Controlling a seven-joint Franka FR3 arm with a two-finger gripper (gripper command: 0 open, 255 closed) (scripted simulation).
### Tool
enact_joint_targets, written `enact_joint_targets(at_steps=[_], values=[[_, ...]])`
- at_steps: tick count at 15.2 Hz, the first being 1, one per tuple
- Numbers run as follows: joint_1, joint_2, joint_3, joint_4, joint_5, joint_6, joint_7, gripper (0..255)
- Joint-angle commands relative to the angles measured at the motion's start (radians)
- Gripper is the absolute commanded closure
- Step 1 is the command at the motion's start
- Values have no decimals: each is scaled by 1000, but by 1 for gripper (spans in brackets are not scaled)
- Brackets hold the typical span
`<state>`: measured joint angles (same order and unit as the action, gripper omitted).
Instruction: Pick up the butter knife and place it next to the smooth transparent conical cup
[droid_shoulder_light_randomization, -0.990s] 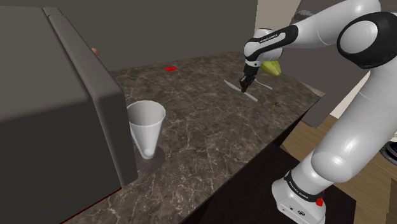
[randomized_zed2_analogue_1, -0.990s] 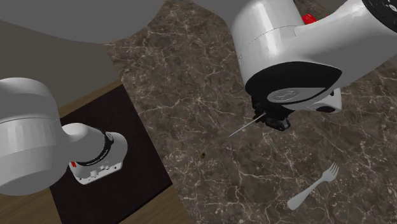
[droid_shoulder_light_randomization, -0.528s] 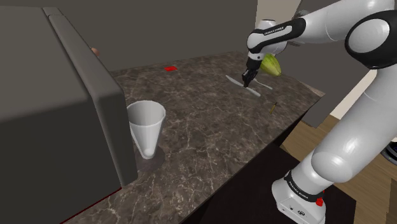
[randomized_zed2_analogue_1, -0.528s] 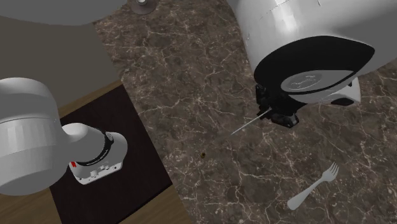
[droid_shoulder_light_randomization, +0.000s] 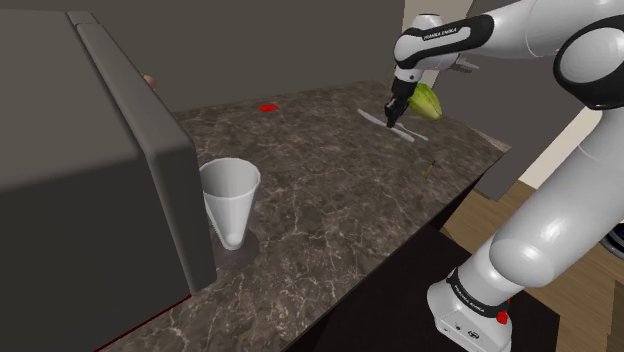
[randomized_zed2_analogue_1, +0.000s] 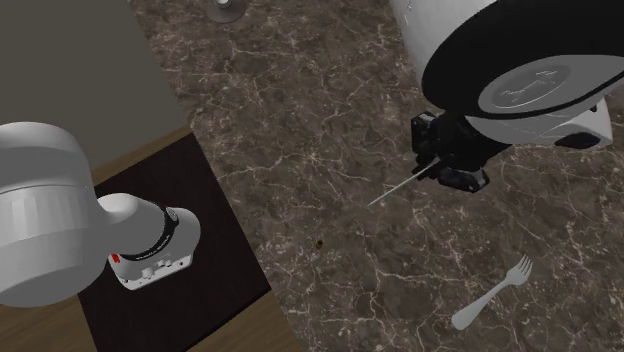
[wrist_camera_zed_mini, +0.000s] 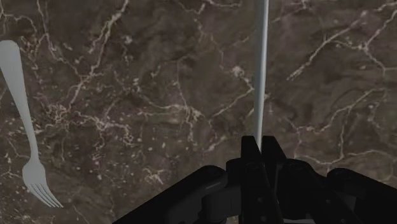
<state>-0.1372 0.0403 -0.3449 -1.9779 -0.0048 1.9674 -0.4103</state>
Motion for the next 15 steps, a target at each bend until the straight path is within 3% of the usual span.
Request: enact_joint_targets(at_steps=[1, 15], values=[[0, -5, 0, 20, -2, -25, 1, 255], [2, -33, 2, 177, -11, -209, 6, 255]])
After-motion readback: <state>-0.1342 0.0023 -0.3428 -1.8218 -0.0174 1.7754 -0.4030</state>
